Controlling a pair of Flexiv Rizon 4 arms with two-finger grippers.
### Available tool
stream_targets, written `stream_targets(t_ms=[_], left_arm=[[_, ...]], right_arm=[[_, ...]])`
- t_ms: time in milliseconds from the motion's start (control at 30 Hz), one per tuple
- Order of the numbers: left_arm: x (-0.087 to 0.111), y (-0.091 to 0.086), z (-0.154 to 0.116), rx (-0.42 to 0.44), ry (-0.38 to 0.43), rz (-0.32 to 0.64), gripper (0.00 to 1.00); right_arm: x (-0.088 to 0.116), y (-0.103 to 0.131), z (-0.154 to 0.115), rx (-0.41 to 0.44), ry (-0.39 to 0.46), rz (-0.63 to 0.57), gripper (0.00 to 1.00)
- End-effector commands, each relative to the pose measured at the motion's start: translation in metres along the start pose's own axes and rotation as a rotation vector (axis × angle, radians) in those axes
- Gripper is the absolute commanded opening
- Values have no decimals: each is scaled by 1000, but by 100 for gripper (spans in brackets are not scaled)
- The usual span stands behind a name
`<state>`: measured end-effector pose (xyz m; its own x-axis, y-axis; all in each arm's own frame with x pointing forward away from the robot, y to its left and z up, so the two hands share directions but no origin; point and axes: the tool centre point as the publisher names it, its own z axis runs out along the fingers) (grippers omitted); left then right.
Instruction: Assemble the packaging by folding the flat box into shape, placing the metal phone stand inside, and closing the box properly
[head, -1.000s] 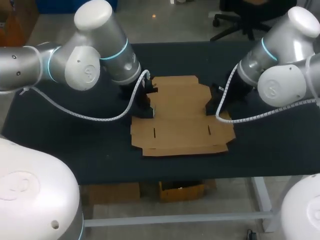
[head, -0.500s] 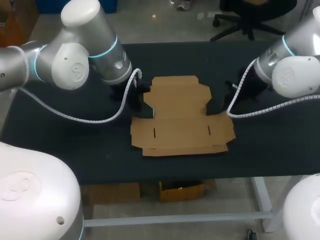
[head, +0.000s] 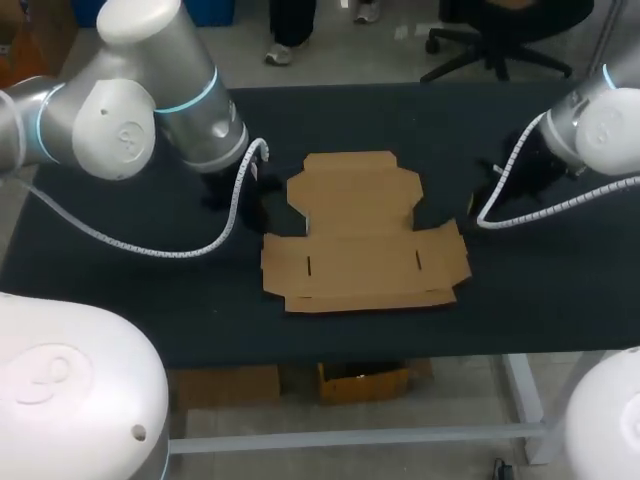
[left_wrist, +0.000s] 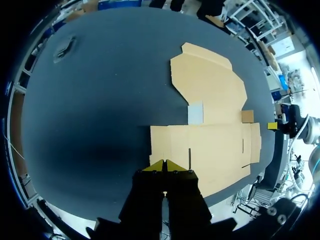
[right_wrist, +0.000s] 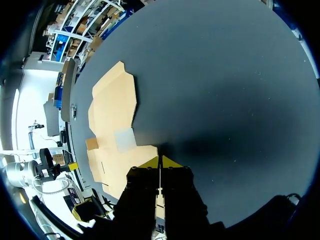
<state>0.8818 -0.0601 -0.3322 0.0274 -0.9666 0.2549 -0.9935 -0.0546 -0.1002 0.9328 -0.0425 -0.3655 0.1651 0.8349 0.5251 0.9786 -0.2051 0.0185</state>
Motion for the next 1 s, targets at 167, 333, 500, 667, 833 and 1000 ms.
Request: stream_targets(t_ms=[167,333,500,667,833,1000], left_arm=[[-9,27,-19,19,-10,-18,0],[-13,40,-21,15,-6,-33,0],[-19,55,-22,8,1,-33,0],[-23,68,-23,5,8,-39,0],[-29,81,-25,-2,28,-41,0],[-35,94,-26,-5,36,-42,0]], right_arm=[[-12,-22,-23,-13,-2,5,0],[-18,-36,-31,-5,-3,6,0],[-26,-51,-35,5,4,-3,0],[-36,-63,-39,26,34,-33,0],[-43,-75,-43,37,32,-47,0],[-46,-86,-46,51,35,-80,0]])
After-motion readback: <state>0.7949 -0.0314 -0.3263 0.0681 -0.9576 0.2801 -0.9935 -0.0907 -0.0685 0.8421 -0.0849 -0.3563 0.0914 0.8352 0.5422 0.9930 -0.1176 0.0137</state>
